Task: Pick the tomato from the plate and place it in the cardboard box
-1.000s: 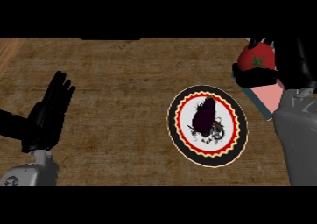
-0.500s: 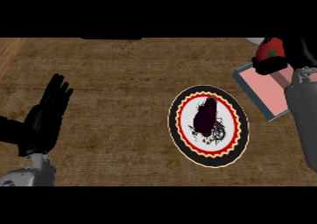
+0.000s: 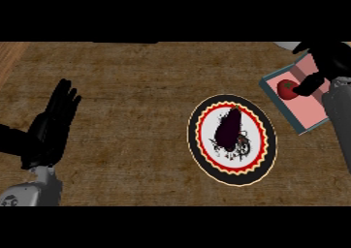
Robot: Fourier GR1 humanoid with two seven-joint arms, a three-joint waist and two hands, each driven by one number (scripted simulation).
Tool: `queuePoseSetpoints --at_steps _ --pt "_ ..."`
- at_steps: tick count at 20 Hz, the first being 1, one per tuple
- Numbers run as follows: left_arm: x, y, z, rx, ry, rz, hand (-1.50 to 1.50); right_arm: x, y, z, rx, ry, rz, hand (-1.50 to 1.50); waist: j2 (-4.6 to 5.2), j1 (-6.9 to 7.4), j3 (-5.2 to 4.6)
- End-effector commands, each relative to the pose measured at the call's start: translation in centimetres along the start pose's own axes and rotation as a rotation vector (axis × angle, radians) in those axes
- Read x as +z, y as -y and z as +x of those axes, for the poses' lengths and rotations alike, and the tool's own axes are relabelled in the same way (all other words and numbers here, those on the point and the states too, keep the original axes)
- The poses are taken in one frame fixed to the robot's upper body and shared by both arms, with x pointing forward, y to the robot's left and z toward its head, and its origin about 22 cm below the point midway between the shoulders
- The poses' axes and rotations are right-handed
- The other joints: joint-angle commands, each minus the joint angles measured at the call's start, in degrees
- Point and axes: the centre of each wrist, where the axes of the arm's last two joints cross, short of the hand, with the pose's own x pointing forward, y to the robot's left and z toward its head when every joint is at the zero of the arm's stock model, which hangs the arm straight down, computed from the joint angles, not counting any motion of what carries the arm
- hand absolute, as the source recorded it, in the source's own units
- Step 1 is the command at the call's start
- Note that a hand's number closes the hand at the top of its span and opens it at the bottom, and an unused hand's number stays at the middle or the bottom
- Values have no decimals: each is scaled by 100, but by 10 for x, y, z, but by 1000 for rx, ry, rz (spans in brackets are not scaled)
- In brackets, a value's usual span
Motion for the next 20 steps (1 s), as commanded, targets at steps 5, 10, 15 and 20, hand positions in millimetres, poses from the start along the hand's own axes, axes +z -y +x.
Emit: queuePoseSetpoints --at_steps 5,10,15,20 --pt "3 12 -5 21 1 1 0 -3 -7 5 -271 143 -369 -150 -1 -16 12" --pt "-4 12 4 3 -3 5 0 -11 21 -15 -543 200 -442 -150 -15 -58 6" --pt "13 -3 -15 -9 -29 18 0 -11 37 -30 -924 124 -426 -150 -54 -105 3" --pt "11 4 -4 3 -11 7 0 -6 42 -65 -1139 127 -425 -150 -46 -105 3"
